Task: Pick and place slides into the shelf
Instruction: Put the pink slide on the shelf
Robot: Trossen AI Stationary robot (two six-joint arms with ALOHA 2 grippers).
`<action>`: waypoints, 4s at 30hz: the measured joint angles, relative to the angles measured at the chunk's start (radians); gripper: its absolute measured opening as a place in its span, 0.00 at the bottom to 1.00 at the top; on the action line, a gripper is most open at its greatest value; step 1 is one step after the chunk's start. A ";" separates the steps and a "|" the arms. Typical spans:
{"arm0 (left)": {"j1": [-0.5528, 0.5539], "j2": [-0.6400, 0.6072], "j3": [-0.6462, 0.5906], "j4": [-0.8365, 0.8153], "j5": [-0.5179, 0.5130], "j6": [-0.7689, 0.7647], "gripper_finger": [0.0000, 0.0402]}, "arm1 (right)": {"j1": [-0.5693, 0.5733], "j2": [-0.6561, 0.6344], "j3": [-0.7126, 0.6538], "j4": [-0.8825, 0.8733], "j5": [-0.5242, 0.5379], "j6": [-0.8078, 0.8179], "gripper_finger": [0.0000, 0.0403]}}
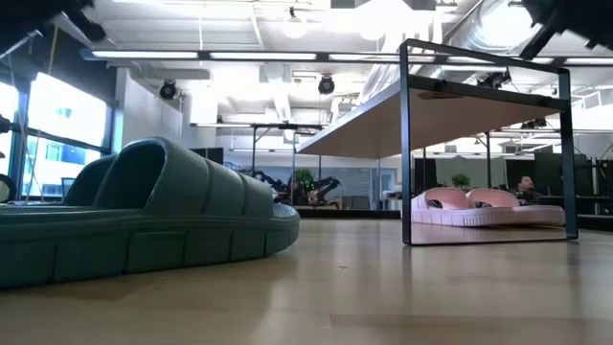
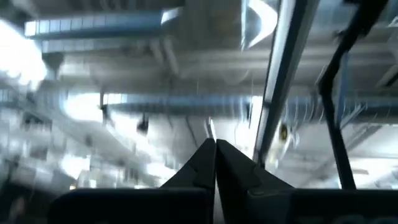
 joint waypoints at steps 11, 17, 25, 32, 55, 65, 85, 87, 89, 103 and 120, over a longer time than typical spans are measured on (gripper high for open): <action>0.000 0.032 0.119 -0.194 0.061 0.149 0.00 | -0.001 0.000 0.002 0.105 0.124 0.259 0.00; 0.000 0.139 0.305 -0.579 0.060 0.200 0.00 | -0.001 0.008 0.182 -0.234 0.125 0.182 0.00; 0.001 0.417 0.585 -1.010 0.082 0.241 0.00 | -0.001 0.282 0.758 -1.127 0.257 0.033 0.00; 0.001 0.604 0.718 -1.114 0.196 0.305 0.00 | -0.001 0.692 1.224 -1.811 0.360 0.006 0.00; 0.194 0.822 0.737 -1.349 0.350 0.349 0.00 | -0.298 1.122 1.127 -1.972 0.266 -0.191 0.29; 0.224 0.917 0.737 -1.348 0.433 0.376 0.00 | -0.597 1.323 0.993 -1.867 0.144 -0.282 0.29; 0.223 0.933 0.737 -1.347 0.416 0.387 0.00 | -0.622 1.415 0.860 -1.652 0.285 -0.378 0.30; 0.223 0.933 0.737 -1.347 0.416 0.387 0.00 | -0.623 1.415 0.836 -1.641 0.282 -0.377 0.31; 0.223 0.932 0.737 -1.347 0.416 0.387 0.00 | -0.623 1.415 0.810 -1.623 0.302 -0.377 0.33; 0.223 0.932 0.737 -1.347 0.397 0.384 0.00 | -0.622 1.415 0.702 -1.454 0.458 -0.377 0.43; 0.223 0.932 0.737 -1.347 0.396 0.384 0.00 | -0.623 1.415 0.675 -1.337 0.498 -0.414 0.43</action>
